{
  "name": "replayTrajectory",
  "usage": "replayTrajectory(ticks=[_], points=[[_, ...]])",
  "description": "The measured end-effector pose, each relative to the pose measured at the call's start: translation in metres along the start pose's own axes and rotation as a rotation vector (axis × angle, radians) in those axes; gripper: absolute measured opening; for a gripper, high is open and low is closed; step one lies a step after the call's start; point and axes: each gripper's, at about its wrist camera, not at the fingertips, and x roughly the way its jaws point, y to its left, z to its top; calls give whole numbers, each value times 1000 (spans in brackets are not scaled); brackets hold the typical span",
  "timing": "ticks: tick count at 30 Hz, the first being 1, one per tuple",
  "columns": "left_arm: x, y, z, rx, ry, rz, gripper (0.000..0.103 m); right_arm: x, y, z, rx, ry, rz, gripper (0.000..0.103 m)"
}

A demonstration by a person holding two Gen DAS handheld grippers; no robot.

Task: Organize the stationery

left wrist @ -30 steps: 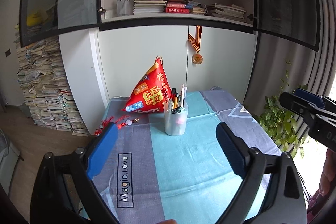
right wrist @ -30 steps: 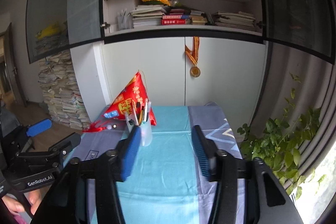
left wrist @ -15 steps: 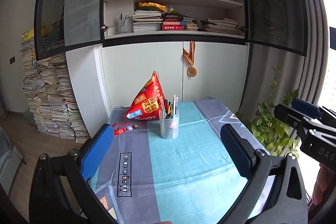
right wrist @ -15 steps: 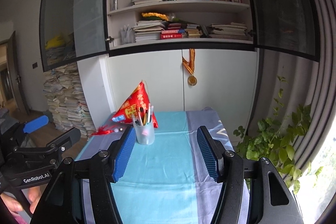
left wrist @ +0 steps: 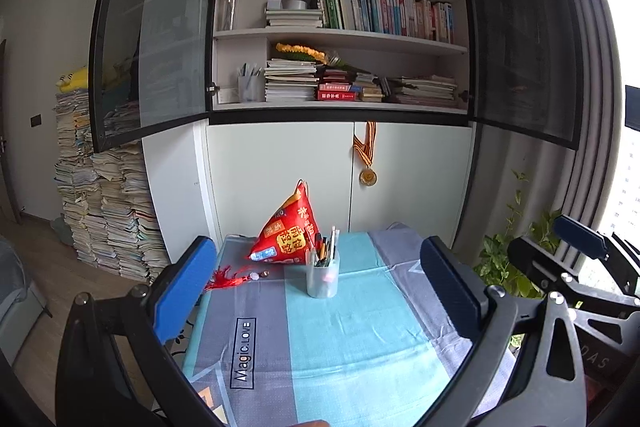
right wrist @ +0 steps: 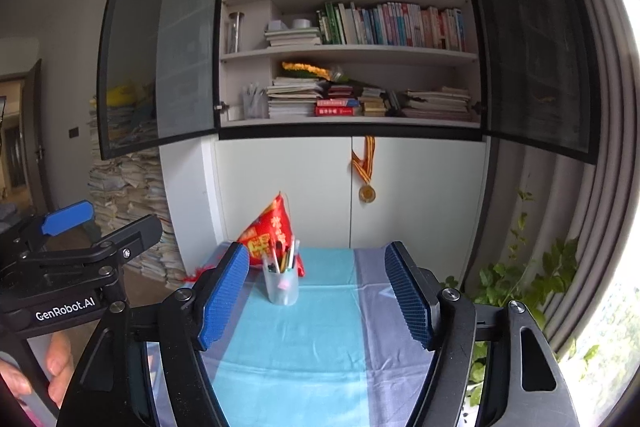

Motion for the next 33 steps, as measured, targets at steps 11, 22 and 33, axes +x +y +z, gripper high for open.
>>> replayTrajectory(ticks=[11,22,33], points=[[-3,0,3,31,-31,12,102,1,-6,0,32,-4,-6,71],[1,2,2,37,-19,22,102,6,-7,0,28,11,-3,71],[-3,0,2,50,-32,33,102,9,-8,-3,34,19,-2,71]])
